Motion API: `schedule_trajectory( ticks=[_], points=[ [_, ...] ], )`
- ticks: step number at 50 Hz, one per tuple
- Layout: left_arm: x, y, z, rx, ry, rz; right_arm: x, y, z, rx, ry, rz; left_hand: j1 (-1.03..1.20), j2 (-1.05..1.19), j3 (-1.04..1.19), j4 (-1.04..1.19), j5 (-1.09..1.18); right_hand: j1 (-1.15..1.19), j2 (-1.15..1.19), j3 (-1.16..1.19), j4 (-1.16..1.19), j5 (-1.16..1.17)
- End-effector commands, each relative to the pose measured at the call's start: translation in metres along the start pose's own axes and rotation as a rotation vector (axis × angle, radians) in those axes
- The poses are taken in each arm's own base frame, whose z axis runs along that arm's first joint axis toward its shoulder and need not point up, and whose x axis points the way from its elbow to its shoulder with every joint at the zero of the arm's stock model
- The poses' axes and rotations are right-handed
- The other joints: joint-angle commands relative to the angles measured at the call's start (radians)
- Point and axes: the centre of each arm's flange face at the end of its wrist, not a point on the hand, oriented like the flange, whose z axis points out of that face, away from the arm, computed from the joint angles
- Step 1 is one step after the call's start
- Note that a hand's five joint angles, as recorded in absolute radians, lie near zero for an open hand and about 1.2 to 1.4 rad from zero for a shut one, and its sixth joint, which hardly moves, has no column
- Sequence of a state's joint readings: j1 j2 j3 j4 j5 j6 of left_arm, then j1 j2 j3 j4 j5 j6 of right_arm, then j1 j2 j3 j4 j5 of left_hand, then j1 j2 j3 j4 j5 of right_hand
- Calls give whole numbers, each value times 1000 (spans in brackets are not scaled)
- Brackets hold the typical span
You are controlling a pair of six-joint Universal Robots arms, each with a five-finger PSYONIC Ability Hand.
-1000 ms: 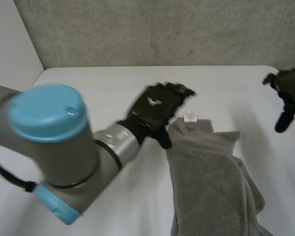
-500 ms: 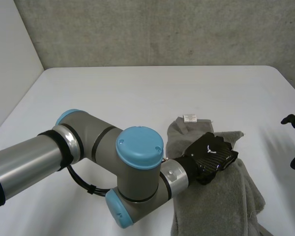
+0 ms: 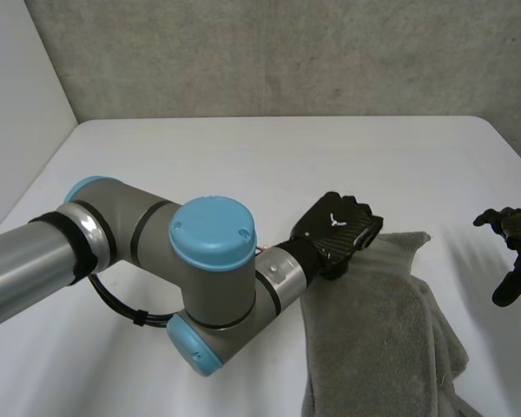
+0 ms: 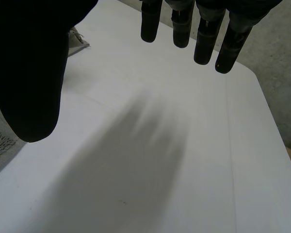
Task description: Fold the towel.
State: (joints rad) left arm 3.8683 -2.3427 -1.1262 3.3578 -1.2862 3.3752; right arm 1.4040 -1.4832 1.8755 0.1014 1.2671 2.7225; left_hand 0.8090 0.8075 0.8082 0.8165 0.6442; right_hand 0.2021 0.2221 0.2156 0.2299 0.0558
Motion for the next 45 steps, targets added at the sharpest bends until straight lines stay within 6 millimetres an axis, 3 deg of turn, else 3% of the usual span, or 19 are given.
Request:
schedule_trajectory(
  ticks=[1, 14, 15, 16, 18, 22, 24, 27, 28, 29, 30, 32, 34, 38, 40, 45],
  points=[
    [36, 17, 1, -18, 122, -8, -1, 2, 2, 17, 1, 6, -20, -19, -19, -28, -30, -28, -48, -41, -55, -56],
    [42, 36, 6, -31, 138, -10, -11, 14, 3, -1, -24, 1, 50, 52, 51, 43, 41, -28, -48, -41, -55, -56],
    [42, 36, 7, -28, 137, -8, -14, 14, 3, -1, -30, -2, 146, 148, 147, 139, 137, -28, -48, -41, -55, -56],
    [41, 34, 8, -19, 134, -2, -15, 14, 3, -2, -33, -6, 458, 460, 459, 451, 449, -28, -48, -41, -55, -56],
    [39, 29, 10, 1, 120, 6, -15, 15, 3, -5, -34, -3, 586, 587, 587, 579, 576, -28, -48, -41, -55, -56],
    [30, 16, 16, 65, 68, 24, -16, 15, 2, -3, -35, -7, 587, 589, 588, 580, 578, -28, -48, -41, -55, -56],
    [11, 0, 19, 126, -59, 37, -17, 15, 2, -5, -39, -9, 587, 589, 588, 580, 578, -28, -48, -41, -55, -56],
    [-1, -10, 19, 147, -143, 40, -24, 14, 1, -1, -57, -22, 587, 589, 588, 580, 578, -28, -48, -41, -55, -56],
    [-15, -14, 18, 152, -233, 37, -24, 14, 1, -1, -57, -22, 587, 589, 588, 580, 578, -28, -48, -41, -55, -56],
    [-36, -15, 15, 143, -332, 34, -27, 15, 0, -1, -67, -27, 587, 589, 588, 580, 578, -28, -48, -41, -55, -56],
    [-36, -15, 15, 143, -333, 34, -27, 15, 0, -1, -67, -27, 587, 589, 588, 580, 578, -28, -48, -41, -55, -56],
    [-71, -10, 7, 101, -469, 28, -31, 15, -1, 1, -80, -35, 587, 589, 588, 580, 578, -28, -48, -41, -55, -56],
    [-74, -5, 2, 66, -465, 25, -33, 15, -1, -1, -85, -36, 587, 589, 588, 580, 578, -28, -48, -41, -55, -56],
    [-62, 1, -7, 22, -369, 11, -35, 14, -2, 2, -91, -41, 587, 589, 588, 580, 578, -28, -48, -41, -55, -56],
    [-47, 2, -11, 28, -273, 15, -35, 15, -2, -1, -92, -40, 587, 589, 588, 580, 578, -28, -48, -41, -55, -56],
    [-30, 2, -14, 25, -236, 22, -35, 15, -1, -3, -91, -39, 587, 589, 588, 580, 578, -28, -48, -41, -55, -56]
  ],
)
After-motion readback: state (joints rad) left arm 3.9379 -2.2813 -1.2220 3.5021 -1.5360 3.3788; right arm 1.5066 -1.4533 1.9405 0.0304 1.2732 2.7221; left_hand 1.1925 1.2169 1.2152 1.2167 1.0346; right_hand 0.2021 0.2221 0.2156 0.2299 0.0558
